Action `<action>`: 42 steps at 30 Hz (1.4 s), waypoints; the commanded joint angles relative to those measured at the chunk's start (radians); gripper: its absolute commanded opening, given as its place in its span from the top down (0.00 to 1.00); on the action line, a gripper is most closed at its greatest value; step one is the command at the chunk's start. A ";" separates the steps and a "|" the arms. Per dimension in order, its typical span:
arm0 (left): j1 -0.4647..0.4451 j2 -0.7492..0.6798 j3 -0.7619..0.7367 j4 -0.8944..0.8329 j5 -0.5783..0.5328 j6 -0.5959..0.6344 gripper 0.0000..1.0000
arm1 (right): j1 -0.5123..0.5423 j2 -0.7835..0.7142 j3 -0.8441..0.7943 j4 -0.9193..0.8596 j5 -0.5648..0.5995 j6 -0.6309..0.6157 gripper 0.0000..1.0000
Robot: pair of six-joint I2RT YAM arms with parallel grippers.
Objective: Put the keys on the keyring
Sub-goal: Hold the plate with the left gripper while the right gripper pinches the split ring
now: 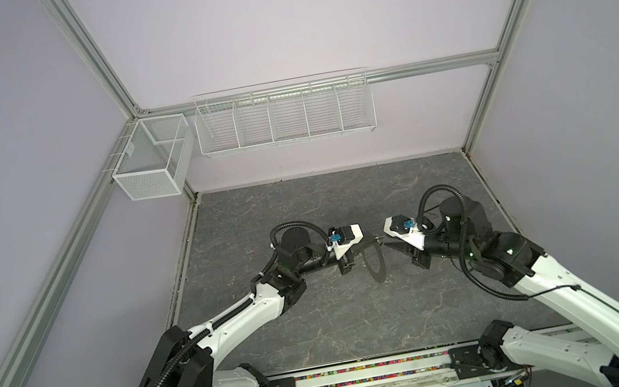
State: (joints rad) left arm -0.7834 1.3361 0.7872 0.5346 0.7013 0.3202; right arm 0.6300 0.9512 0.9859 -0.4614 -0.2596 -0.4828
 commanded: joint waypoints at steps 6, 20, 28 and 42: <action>0.004 -0.043 0.050 -0.104 0.050 0.094 1.00 | -0.004 -0.006 0.027 0.013 -0.080 0.019 0.80; 0.004 -0.088 0.062 -0.220 0.078 0.177 1.00 | -0.007 0.038 0.063 -0.049 -0.147 0.020 0.84; 0.004 -0.107 0.063 -0.266 0.069 0.203 1.00 | -0.007 0.039 0.069 -0.101 -0.206 -0.007 0.83; 0.004 -0.099 0.082 -0.304 0.093 0.223 1.00 | -0.003 0.068 0.080 -0.128 -0.193 -0.040 0.82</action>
State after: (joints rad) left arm -0.7834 1.2488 0.8268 0.2436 0.7647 0.5175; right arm 0.6289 1.0111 1.0473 -0.5812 -0.4446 -0.4988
